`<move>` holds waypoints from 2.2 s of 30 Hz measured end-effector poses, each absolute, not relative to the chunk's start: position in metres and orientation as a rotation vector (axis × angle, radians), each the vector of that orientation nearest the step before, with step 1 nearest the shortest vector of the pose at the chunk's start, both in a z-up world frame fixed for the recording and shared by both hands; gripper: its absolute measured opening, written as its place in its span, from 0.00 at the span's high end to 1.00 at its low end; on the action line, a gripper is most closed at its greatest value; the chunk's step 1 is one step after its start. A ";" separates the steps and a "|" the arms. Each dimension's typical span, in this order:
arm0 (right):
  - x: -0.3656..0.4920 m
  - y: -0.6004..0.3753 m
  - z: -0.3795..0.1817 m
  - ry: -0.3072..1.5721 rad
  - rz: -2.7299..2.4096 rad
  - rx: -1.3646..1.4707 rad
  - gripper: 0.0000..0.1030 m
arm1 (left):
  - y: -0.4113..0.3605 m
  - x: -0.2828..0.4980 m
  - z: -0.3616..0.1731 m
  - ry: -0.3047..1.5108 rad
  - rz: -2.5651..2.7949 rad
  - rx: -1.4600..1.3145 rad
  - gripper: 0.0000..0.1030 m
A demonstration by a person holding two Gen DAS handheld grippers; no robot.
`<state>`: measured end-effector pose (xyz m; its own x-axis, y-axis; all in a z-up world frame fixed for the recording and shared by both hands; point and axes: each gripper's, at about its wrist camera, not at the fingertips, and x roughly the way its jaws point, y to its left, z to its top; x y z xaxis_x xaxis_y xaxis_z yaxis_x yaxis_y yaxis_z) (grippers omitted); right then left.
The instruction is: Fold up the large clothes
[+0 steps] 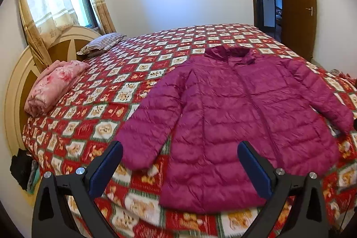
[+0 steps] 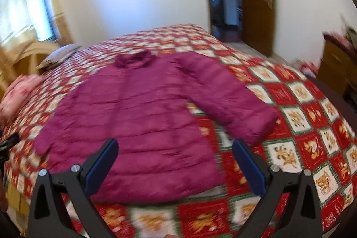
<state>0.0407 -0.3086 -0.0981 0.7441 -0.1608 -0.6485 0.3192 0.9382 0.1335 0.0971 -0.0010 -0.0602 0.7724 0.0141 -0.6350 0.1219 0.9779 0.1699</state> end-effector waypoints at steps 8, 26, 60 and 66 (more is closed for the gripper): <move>0.068 -0.410 -0.140 0.783 -0.419 0.390 0.10 | -0.005 0.168 -0.077 0.761 -0.082 0.215 0.01; 0.092 -0.485 -0.167 0.778 -0.437 0.492 0.81 | 0.005 0.300 -0.138 0.748 0.137 0.350 0.01; 0.285 -0.277 -0.107 0.668 -0.138 0.001 0.89 | 0.045 0.387 -0.148 0.819 0.184 0.252 0.01; 0.309 -0.227 -0.140 0.709 -0.074 -0.057 0.89 | 0.036 0.383 -0.152 0.823 0.164 0.243 0.01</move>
